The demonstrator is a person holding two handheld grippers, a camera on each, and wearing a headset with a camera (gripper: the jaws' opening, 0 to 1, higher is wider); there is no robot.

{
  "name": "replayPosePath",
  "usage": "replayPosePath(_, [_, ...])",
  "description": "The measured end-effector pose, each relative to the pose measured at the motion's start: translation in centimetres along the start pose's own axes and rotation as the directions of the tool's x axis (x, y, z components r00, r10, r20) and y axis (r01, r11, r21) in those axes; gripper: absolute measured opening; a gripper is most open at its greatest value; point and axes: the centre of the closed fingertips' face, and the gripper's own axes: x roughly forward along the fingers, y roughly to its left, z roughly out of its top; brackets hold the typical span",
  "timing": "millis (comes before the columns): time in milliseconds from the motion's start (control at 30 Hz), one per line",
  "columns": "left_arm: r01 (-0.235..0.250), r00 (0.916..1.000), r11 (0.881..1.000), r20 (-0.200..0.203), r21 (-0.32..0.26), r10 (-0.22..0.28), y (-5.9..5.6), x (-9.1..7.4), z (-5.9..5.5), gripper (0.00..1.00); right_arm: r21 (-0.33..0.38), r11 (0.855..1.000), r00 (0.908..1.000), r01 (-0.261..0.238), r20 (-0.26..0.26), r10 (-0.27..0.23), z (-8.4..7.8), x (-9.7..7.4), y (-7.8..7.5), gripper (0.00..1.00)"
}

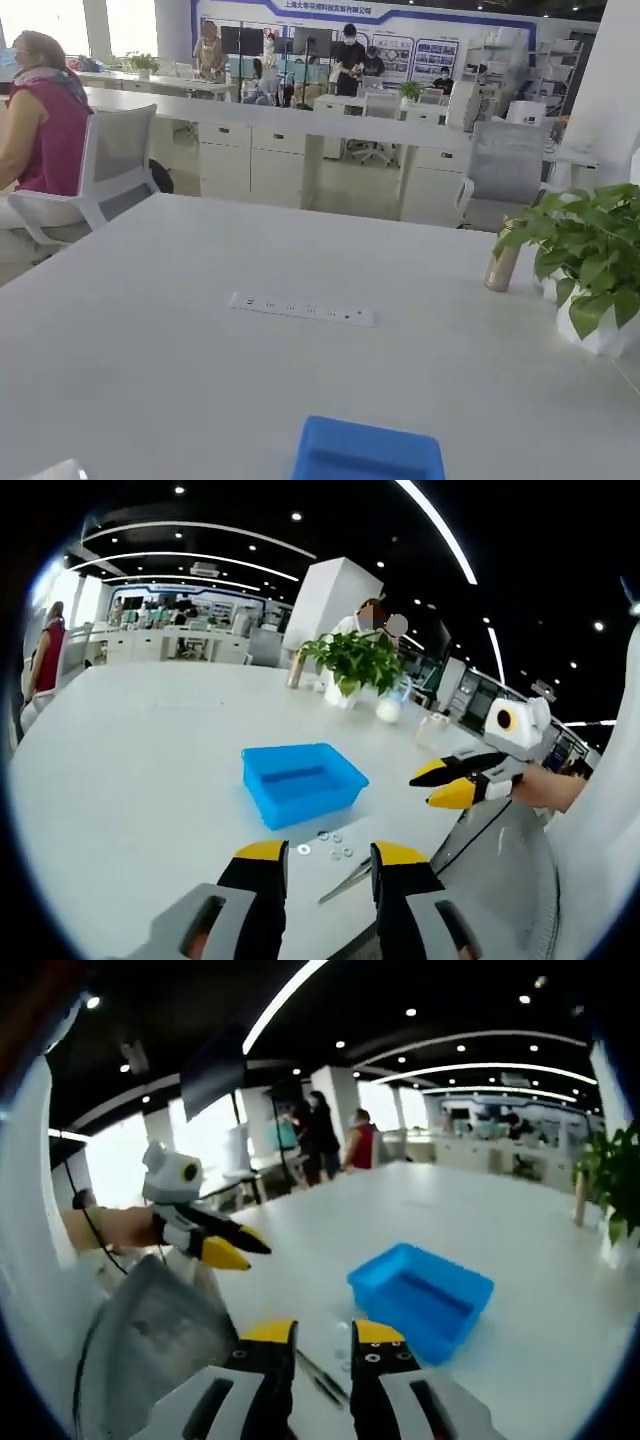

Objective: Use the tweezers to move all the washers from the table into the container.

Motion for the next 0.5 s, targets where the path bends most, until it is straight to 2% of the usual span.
replayPosePath(67, [0.015, 0.999, 1.0, -0.043, 0.017, -0.014, -0.2, 0.1, -0.5, 0.31, -0.062, 0.998, 0.9991, -0.022, -0.037, 0.019, -0.2, 0.5, 0.3, 0.18])
replayPosePath(100, [0.023, 0.9974, 0.999, -0.07, 0.041, -0.02, -0.1, 0.1, -0.7, 0.31, -0.09, 0.996, 0.9988, -0.03, -0.043, 0.026, -0.1, 0.8, -0.1, 0.18])
replayPosePath(167, [0.036, 0.993, 0.994, -0.116, 0.1, -0.024, 0.0, 0.1, -1.0, 0.31, -0.073, 0.996, 0.9988, -0.042, -0.028, 0.04, 0.3, 1.3, -0.2, 0.18])
replayPosePath(233, [0.033, 0.9877, 0.989, -0.156, 0.146, -0.009, 0.3, 0.1, -1.2, 0.31, -0.101, 0.993, 0.9978, -0.059, -0.035, 0.056, 0.3, 1.8, -0.1, 0.19])
replayPosePath(300, [0.034, 0.9853, 0.984, -0.171, 0.176, -0.003, 0.4, 0.1, -1.4, 0.31, -0.125, 0.99, 0.9965, -0.064, -0.061, 0.057, 0.0, 2.1, -0.1, 0.18])
replayPosePath(433, [0.056, 0.9794, 0.98, -0.201, 0.189, -0.017, 0.3, 0.5, -2.1, 0.3, -0.143, 0.986, 0.9922, -0.089, -0.099, 0.075, -1.1, 2.7, 0.0, 0.17])
replayPosePath(500, [0.078, 0.9726, 0.977, -0.23, 0.197, -0.031, 0.1, 0.8, -2.8, 0.28, -0.144, 0.985, 0.9893, -0.095, -0.123, 0.078, -1.8, 2.9, -0.1, 0.16])
